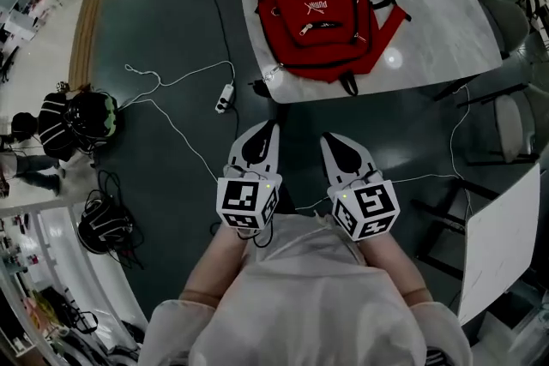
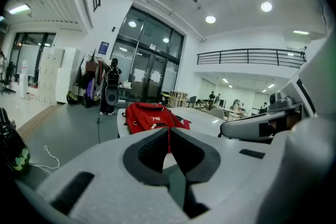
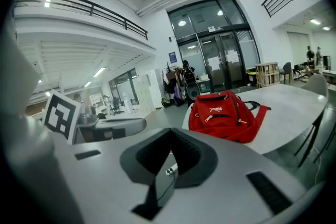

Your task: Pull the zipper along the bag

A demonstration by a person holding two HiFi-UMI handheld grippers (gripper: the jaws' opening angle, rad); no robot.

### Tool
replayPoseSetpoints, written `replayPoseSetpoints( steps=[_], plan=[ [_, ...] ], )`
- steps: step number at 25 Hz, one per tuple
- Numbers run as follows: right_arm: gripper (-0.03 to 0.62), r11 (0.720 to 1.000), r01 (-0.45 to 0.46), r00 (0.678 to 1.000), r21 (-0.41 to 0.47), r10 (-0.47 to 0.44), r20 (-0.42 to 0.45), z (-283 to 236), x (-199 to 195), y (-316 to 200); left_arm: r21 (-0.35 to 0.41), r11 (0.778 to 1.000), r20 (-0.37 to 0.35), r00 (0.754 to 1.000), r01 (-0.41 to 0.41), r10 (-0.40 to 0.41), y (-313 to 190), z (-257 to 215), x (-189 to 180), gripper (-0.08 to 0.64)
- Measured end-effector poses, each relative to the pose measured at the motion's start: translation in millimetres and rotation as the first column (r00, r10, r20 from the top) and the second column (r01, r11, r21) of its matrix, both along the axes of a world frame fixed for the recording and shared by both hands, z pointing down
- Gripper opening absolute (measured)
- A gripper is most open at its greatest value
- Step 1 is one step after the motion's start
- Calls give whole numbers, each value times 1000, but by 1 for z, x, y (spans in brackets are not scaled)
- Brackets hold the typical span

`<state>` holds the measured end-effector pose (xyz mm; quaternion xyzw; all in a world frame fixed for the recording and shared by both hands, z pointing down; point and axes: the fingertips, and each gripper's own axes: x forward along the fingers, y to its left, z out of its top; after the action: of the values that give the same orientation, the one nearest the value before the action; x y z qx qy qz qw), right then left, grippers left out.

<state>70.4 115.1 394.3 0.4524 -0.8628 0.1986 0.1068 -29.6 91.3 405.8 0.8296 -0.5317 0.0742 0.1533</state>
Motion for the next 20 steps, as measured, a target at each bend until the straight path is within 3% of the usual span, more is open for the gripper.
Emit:
replayPoseSetpoints(
  steps=[6, 10, 14, 20],
  plan=[
    [28, 996, -57, 997, -63, 54, -52, 18, -51, -90, -75, 992, -43, 995, -97, 94, -94, 24, -45, 22],
    [28, 985, -119, 990, -127, 108, -90, 36, -72, -138, -135, 973, -19, 982, -190, 189, -144, 45, -64, 21],
    [28, 963, -171, 981, -207, 147, -129, 60, -77, -166, -162, 946, 15, 958, -281, 287, -175, 61, -66, 21],
    [28, 932, -192, 968, -308, 127, -218, 115, -69, -186, -240, 915, 26, 940, -323, 339, -190, 107, -61, 21]
  ],
)
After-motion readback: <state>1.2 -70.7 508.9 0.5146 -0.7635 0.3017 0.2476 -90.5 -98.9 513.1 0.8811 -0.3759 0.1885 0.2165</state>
